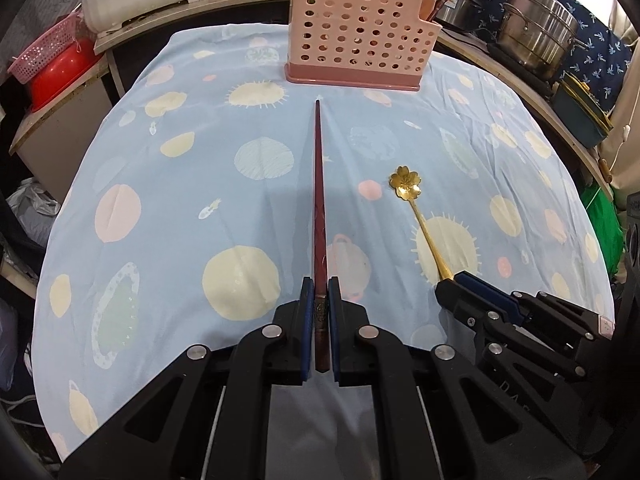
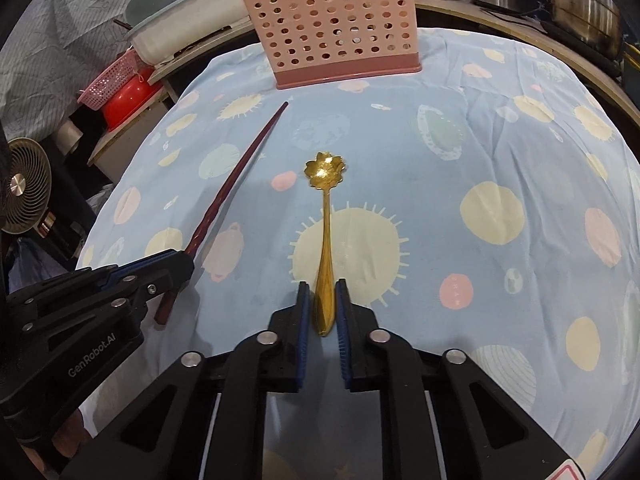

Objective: Organize utensils
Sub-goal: 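Grasp the dark red chopstick with the left tool while the right tool grasps the gold spoon, then lift and carry the chopstick and spoon over the pink caddy with both tools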

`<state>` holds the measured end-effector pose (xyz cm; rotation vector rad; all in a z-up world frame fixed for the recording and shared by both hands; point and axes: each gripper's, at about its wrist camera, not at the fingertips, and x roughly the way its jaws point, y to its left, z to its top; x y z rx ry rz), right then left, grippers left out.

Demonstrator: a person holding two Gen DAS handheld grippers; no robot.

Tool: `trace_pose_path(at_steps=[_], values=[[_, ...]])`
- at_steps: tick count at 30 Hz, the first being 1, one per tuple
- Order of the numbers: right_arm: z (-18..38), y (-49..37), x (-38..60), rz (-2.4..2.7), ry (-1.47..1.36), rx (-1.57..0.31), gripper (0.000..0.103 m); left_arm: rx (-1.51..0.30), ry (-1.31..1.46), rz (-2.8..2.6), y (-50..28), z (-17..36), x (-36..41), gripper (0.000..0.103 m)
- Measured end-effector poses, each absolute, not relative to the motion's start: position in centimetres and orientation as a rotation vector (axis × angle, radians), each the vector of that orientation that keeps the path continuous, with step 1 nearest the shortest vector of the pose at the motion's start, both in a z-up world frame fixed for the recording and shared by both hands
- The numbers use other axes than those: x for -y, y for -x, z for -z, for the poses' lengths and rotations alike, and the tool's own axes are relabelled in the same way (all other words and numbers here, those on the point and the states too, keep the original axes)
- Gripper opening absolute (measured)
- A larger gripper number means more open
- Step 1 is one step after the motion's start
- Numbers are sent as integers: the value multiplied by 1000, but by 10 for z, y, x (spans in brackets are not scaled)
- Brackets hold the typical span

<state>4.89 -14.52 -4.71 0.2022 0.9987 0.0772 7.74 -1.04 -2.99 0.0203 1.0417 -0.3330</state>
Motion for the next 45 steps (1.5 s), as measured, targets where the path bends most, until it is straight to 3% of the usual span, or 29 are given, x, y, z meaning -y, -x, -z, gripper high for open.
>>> trace_pose_path(at_steps=[16,17,27,45], values=[[30,-38,152,-54,-216,-930,9,-1024,19,356,-75,17,7,7],[28,-37,154,-53,-222,-924,2,-1018,24,358,-74,13,6,7],[17,-31,160,-42,-236,-895,2,-965,43,384,-70,-19,5,7],[-61,-41,186,-16,-298,-806,2,-800,77,414,-80,-111,-1,7]])
